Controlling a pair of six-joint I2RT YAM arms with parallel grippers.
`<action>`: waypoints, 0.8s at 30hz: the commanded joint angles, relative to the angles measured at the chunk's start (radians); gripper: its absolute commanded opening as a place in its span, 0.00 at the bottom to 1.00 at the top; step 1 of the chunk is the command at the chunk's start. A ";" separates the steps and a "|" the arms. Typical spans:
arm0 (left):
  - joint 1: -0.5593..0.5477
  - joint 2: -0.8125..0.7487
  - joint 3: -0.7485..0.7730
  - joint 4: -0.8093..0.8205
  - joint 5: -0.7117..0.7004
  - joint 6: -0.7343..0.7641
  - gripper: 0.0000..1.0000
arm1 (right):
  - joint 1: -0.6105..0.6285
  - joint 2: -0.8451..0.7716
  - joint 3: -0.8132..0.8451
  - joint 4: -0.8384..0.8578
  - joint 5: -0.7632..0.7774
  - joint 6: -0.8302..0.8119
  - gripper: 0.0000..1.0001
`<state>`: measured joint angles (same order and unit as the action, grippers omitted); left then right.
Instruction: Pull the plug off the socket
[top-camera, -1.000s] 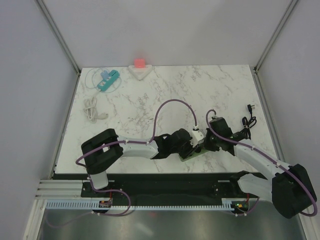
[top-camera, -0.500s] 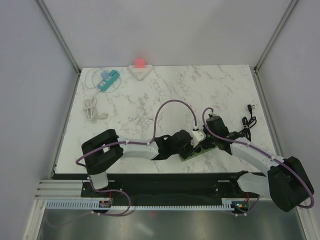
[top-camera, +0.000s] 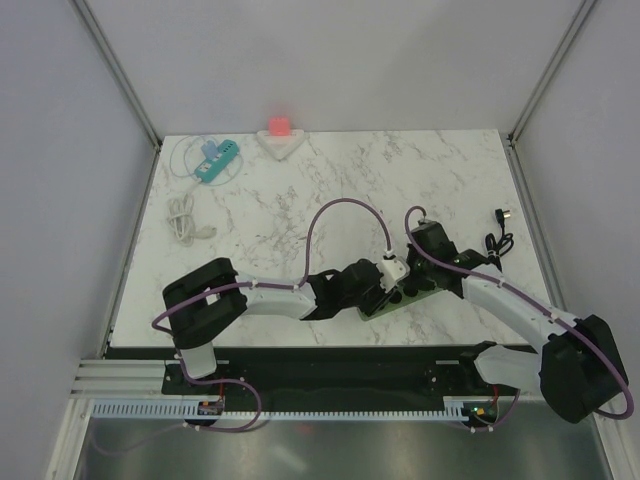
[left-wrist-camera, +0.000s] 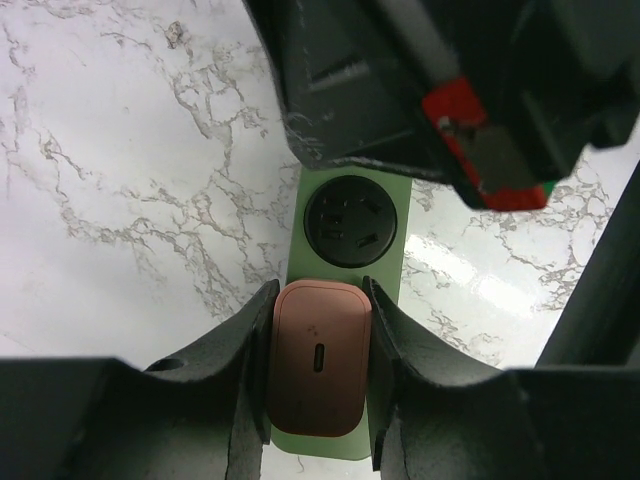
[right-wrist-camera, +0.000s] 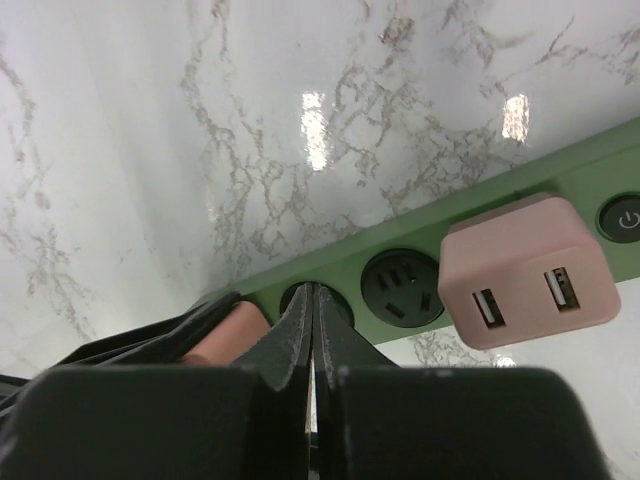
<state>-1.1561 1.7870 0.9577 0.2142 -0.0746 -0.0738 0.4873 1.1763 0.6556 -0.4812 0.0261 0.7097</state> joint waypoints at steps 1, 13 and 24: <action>0.022 -0.031 -0.014 0.083 -0.085 -0.003 0.02 | 0.004 0.000 0.099 -0.102 0.012 -0.023 0.03; 0.022 -0.038 -0.019 0.103 -0.065 0.011 0.02 | 0.004 0.011 0.013 -0.102 0.006 -0.003 0.00; 0.030 -0.100 -0.019 0.134 -0.038 -0.009 0.02 | 0.017 0.177 -0.063 0.006 0.009 0.019 0.00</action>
<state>-1.1534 1.7805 0.9306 0.2554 -0.0715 -0.0731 0.4873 1.2407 0.6575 -0.5640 0.0181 0.7067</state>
